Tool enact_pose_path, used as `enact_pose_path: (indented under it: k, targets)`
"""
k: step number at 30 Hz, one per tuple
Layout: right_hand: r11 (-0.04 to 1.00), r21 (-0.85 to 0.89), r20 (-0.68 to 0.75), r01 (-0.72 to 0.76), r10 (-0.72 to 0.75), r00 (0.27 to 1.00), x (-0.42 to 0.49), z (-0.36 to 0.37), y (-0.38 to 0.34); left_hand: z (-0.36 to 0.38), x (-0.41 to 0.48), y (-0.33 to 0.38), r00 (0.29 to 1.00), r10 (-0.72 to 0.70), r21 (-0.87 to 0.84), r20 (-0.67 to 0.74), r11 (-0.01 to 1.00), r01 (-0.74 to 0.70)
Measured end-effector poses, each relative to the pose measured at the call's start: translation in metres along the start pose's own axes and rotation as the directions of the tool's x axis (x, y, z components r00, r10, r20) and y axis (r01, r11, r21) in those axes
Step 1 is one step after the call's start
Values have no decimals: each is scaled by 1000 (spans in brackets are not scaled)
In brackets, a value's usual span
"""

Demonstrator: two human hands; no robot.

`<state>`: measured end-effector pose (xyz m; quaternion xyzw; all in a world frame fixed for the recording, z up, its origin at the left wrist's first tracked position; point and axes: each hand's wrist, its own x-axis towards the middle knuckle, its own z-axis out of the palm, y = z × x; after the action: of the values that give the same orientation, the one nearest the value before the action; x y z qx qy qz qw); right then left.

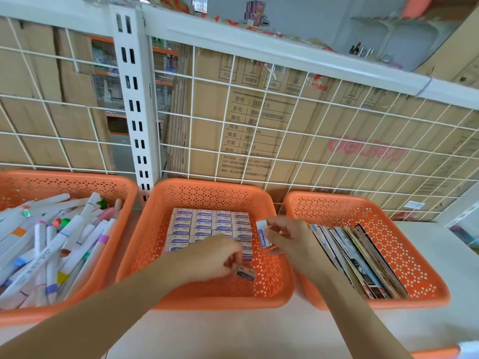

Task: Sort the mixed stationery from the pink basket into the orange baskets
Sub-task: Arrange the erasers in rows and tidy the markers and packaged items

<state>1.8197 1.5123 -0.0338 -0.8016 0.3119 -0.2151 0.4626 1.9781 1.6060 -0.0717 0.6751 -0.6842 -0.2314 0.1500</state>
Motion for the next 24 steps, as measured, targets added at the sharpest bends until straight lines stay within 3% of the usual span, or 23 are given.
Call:
enact_pose_path:
  k: [6, 9, 20, 24]
  targets:
    - [997, -66, 68, -41, 45, 997, -1, 2, -3, -23, -25, 5, 977, -29, -231, -210, 973, -21]
    - [995, 46, 139, -84, 77, 987, -1, 7, -9, -23, -28, 6, 959, -43, -281, -280, 959, -39]
    - [974, 201, 198, -108, 67, 978, 3, 14, -18, -27, -34, 8, 920, -118, -343, -373, 939, -19]
    - [972, 215, 181, -98, 59, 982, 9, 19, -16, -29, -34, 5, 908, -55, -220, -415, 975, -42]
